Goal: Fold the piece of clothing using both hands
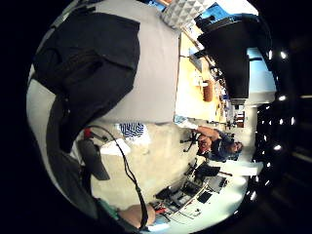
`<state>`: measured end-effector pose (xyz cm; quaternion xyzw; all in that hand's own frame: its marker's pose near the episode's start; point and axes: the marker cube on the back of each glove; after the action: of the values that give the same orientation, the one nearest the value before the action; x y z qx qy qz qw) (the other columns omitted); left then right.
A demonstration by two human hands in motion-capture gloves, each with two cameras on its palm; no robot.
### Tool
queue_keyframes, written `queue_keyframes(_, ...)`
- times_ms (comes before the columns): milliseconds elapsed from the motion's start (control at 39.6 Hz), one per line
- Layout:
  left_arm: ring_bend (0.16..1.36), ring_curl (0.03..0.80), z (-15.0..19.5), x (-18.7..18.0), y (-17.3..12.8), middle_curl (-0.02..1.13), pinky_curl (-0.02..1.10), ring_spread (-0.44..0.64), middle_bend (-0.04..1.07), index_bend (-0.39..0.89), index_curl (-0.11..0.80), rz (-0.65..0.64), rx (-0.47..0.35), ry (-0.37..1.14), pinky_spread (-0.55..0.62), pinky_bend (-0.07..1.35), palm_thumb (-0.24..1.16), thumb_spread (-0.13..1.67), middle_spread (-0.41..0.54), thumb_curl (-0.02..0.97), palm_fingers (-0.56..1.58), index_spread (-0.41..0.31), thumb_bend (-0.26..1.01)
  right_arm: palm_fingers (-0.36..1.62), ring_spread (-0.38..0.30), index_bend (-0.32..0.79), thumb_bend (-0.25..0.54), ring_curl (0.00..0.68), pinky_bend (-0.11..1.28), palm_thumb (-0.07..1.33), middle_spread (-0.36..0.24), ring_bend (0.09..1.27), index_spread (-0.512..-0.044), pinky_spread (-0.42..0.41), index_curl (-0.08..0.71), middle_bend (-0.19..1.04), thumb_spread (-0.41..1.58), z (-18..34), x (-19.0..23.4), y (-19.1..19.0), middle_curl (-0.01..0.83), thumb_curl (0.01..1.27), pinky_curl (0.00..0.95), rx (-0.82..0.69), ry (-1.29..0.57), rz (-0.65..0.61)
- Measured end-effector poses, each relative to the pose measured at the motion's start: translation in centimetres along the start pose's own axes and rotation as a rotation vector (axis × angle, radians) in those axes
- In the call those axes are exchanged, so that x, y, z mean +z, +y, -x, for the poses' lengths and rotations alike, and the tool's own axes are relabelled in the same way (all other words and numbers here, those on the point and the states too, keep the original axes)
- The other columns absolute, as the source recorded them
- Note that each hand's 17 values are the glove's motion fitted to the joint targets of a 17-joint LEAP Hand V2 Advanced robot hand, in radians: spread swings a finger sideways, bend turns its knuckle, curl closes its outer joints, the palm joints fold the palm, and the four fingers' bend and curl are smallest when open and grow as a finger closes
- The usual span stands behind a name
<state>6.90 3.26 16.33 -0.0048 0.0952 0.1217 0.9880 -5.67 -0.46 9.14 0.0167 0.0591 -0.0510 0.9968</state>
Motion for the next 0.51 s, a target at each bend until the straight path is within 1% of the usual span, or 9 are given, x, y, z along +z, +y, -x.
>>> queue_keyframes(51, 0.74, 0.414, -0.4, -2.1, 1.2, 0.48, 0.38, -0.36, 0.54, 0.16, 0.364, -0.012, 0.012, -0.010, -0.35, 0.39, 0.47, 1.36, -0.328, 0.243, 1.24, -0.278, 0.17, 1.29, -0.217, 0.16, 0.196, 0.454, 0.52, 1.06, -0.164, 0.67, -0.237, -0.256, 0.358, 0.39, 1.12, 0.2, -2.1, 0.8, 0.472, 0.38, 0.422, -0.002, 0.034, -0.020)
queue_keyframes(101, 0.75, 0.421, -0.4, -4.2, 1.5, 0.49, 0.38, -0.36, 0.55, 0.16, 0.367, -0.036, 0.008, -0.030, -0.36, 0.39, 0.47, 1.38, -0.333, 0.236, 1.24, -0.280, 0.16, 1.29, -0.216, 0.16, 0.188, 0.457, 0.53, 1.06, -0.166, 0.68, -0.238, -0.260, 0.361, 0.39, 1.12, 0.2, -4.1, 0.9, 0.477, 0.38, 0.426, 0.009, 0.070, -0.042)
queue_keyframes(152, 0.75, 0.427, -0.1, -5.8, 1.0, 0.50, 0.39, -0.37, 0.56, 0.15, 0.370, -0.055, -0.017, -0.057, -0.36, 0.38, 0.47, 1.39, -0.337, 0.231, 1.24, -0.281, 0.16, 1.29, -0.217, 0.16, 0.181, 0.460, 0.53, 1.06, -0.168, 0.68, -0.243, -0.263, 0.366, 0.39, 1.12, 0.1, -5.6, 0.3, 0.479, 0.37, 0.428, 0.030, 0.101, -0.056)
queue_keyframes(202, 0.75, 0.431, 0.4, -6.9, -0.1, 0.50, 0.39, -0.37, 0.56, 0.15, 0.373, -0.054, -0.056, -0.080, -0.36, 0.39, 0.48, 1.39, -0.340, 0.227, 1.24, -0.282, 0.16, 1.29, -0.217, 0.16, 0.172, 0.463, 0.53, 1.06, -0.169, 0.68, -0.245, -0.266, 0.370, 0.40, 1.12, -0.2, -6.5, -1.0, 0.482, 0.37, 0.431, 0.056, 0.127, -0.068)
queue_keyframes(253, 0.76, 0.437, 1.5, -7.0, -2.5, 0.51, 0.40, -0.37, 0.56, 0.15, 0.374, -0.040, -0.102, -0.097, -0.37, 0.38, 0.47, 1.40, -0.342, 0.223, 1.25, -0.283, 0.15, 1.29, -0.217, 0.17, 0.164, 0.464, 0.53, 1.06, -0.170, 0.68, -0.246, -0.267, 0.374, 0.40, 1.12, -0.8, -6.7, -3.5, 0.484, 0.37, 0.433, 0.088, 0.151, -0.079)
queue_keyframes(328, 0.76, 0.441, 3.7, -5.8, -8.1, 0.52, 0.40, -0.37, 0.57, 0.16, 0.380, 0.010, -0.180, -0.094, -0.37, 0.38, 0.47, 1.40, -0.346, 0.218, 1.24, -0.286, 0.15, 1.28, -0.219, 0.17, 0.154, 0.466, 0.52, 1.07, -0.171, 0.68, -0.248, -0.270, 0.382, 0.41, 1.13, -2.1, -5.6, -9.1, 0.489, 0.36, 0.433, 0.150, 0.170, -0.072)
queue_keyframes(455, 0.76, 0.449, 7.5, -1.8, -16.9, 0.53, 0.41, -0.37, 0.57, 0.15, 0.385, 0.153, -0.315, -0.034, -0.37, 0.38, 0.47, 1.40, -0.347, 0.213, 1.24, -0.288, 0.13, 1.28, -0.217, 0.17, 0.139, 0.467, 0.51, 1.08, -0.172, 0.67, -0.250, -0.267, 0.393, 0.42, 1.13, -3.4, -1.7, -18.3, 0.496, 0.36, 0.432, 0.253, 0.120, -0.003)
queue_keyframes(505, 0.76, 0.451, 8.5, -0.4, -19.2, 0.53, 0.41, -0.37, 0.57, 0.15, 0.387, 0.201, -0.357, -0.006, -0.37, 0.38, 0.47, 1.40, -0.346, 0.210, 1.24, -0.288, 0.13, 1.27, -0.218, 0.18, 0.133, 0.469, 0.50, 1.08, -0.168, 0.67, -0.251, -0.266, 0.397, 0.42, 1.14, -3.9, 0.5, -21.6, 0.498, 0.36, 0.430, 0.293, 0.095, 0.002)
